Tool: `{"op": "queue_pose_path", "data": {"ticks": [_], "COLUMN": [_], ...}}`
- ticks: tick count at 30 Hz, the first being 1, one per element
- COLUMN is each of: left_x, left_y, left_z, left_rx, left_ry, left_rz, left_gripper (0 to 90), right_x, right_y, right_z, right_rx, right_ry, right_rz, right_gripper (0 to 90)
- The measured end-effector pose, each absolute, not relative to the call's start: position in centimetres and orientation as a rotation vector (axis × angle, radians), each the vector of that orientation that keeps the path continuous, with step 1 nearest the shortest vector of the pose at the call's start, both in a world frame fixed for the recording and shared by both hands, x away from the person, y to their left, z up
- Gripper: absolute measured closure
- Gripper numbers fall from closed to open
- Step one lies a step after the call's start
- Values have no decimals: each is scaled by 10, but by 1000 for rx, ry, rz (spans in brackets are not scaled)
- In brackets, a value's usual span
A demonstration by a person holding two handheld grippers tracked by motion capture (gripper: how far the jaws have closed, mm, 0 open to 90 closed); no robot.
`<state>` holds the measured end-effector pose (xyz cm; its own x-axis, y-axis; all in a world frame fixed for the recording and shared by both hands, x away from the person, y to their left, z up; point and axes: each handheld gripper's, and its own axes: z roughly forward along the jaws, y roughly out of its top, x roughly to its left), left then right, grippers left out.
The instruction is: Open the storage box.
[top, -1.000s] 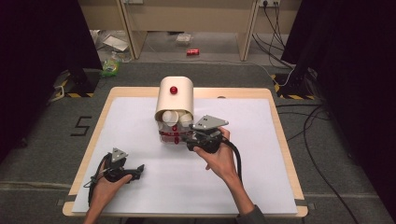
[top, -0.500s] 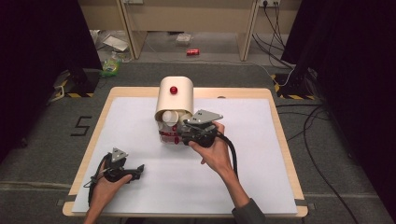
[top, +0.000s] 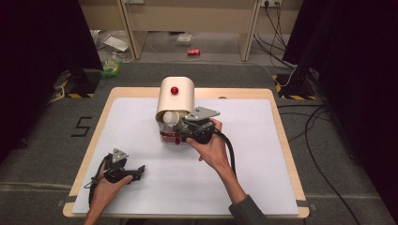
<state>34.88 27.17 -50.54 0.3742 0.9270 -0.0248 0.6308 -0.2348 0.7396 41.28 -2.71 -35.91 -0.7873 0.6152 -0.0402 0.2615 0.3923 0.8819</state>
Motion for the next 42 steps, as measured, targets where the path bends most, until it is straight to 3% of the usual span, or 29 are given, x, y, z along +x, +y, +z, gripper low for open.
{"op": "queue_pose_path", "data": {"ticks": [14, 42], "left_x": [349, 349], "left_y": [272, 272], "left_z": [-505, -505], "left_rx": [1964, 1964], "left_ry": [1341, 1341], "left_rz": [564, 563], "left_gripper": [68, 68], "right_x": [426, 417], "right_y": [-24, -32], "right_z": [-367, -359], "right_rx": [772, 730], "right_ry": [2290, 2412], "right_rz": [1321, 1294], "right_gripper": [547, 544]}}
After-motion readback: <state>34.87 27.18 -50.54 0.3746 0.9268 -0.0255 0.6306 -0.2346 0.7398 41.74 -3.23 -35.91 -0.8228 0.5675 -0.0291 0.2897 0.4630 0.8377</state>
